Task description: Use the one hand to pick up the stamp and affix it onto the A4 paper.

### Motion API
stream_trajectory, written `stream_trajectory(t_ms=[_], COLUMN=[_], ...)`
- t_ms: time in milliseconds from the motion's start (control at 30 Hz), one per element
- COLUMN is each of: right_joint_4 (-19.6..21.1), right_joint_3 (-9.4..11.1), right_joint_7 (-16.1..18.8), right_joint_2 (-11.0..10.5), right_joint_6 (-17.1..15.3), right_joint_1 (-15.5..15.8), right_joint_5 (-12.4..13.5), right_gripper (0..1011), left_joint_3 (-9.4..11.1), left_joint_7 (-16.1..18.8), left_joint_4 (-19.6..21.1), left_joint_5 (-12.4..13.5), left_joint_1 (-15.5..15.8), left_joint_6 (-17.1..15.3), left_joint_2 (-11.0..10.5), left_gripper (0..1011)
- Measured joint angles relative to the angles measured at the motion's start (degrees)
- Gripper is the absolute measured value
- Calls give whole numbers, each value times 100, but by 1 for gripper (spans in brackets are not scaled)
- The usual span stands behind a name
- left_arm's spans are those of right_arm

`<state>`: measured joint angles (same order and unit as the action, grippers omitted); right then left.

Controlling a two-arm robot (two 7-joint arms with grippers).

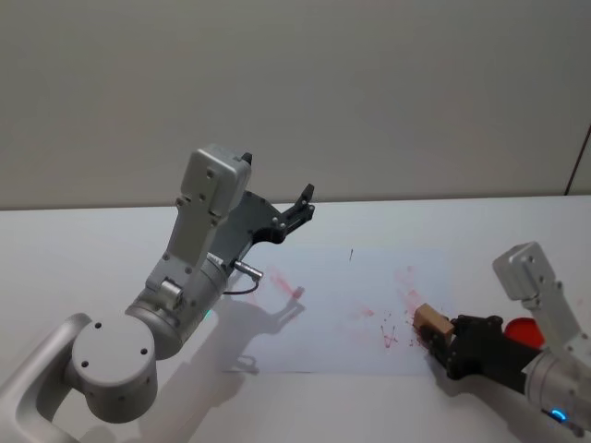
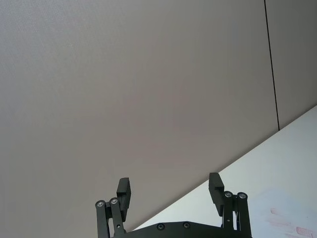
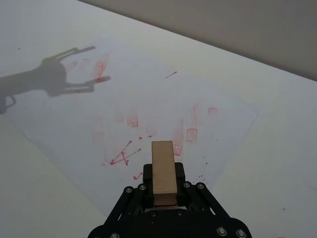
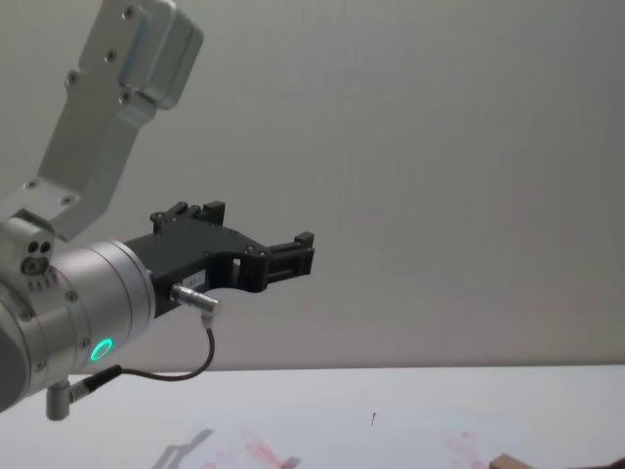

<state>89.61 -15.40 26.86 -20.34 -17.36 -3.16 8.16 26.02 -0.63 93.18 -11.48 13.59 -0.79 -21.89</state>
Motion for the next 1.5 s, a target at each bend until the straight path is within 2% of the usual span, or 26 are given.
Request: stream_trajectory(t_ms=[433,900,1167,1400,1500], right_joint_4=[-241,-195,104,484,678], right_joint_3=[-114,-126,-26,152,287], right_joint_7=[1,-228,-448,-752,-955], right_joint_2=[139,162,134,33,-81], right_joint_6=[59,120,329,497,550], right_joint_1=[-74,-53,-49,-25,38], right_joint_5=[-21,176,451,776,961], right_gripper=[217,217,217,217,217], left_joint_3=[0,0,0,0,0], left_joint_7=[0,0,0,0,0], left_joint_4=[0,0,0,0,0], left_joint_5=[0,0,0,0,0], left_joint_1=[0,0,0,0,0], left_joint_6=[0,0,0,0,0], left_joint_2=[0,0,0,0,0], left_gripper=[1001,1001,1001,1001,1001])
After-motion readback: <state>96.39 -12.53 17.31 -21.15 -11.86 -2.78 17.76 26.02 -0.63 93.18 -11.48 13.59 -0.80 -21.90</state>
